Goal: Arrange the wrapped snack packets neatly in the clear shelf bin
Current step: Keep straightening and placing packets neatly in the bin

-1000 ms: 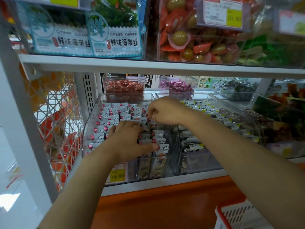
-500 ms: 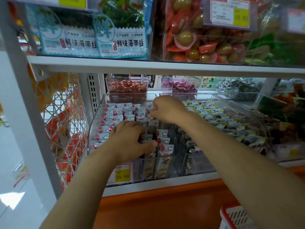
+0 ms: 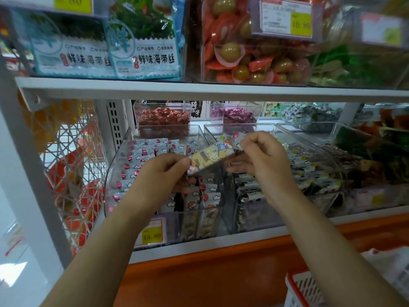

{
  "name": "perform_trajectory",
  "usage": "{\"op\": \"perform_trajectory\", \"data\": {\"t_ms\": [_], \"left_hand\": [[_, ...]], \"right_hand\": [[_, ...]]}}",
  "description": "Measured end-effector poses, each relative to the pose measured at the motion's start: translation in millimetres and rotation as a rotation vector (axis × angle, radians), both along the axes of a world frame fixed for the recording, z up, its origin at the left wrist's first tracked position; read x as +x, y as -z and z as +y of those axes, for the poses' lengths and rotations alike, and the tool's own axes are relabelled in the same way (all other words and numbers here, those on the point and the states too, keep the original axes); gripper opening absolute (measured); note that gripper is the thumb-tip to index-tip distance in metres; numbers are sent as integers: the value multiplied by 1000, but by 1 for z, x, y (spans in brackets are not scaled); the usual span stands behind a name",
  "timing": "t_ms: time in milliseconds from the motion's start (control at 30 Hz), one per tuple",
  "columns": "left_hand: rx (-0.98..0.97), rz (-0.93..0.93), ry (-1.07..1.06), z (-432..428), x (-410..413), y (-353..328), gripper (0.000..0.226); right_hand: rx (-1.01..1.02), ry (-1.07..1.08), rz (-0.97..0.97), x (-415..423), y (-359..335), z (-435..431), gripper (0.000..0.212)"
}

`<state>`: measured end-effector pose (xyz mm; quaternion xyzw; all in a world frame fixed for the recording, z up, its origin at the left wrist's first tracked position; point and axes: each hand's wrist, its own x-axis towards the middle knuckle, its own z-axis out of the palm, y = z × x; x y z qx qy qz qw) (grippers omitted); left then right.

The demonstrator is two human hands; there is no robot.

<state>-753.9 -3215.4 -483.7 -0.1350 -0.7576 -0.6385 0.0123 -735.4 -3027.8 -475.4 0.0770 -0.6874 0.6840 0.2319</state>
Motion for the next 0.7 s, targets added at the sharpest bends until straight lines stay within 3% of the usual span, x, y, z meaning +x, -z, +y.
{"op": "perform_trajectory", "data": {"t_ms": [167, 333, 500, 700], "left_hand": [[173, -87, -45, -2, 1, 4, 12], [538, -264, 53, 0, -1, 3, 10], [694, -307, 50, 2, -4, 3, 14], [784, -342, -18, -1, -6, 2, 28]], "right_hand": [[-168, -94, -135, 3, 9, 4, 12], [-418, -215, -223, 2, 10, 5, 13], [-637, -282, -266, 1, 8, 6, 17], [-616, -362, -224, 2, 9, 4, 12]]}}
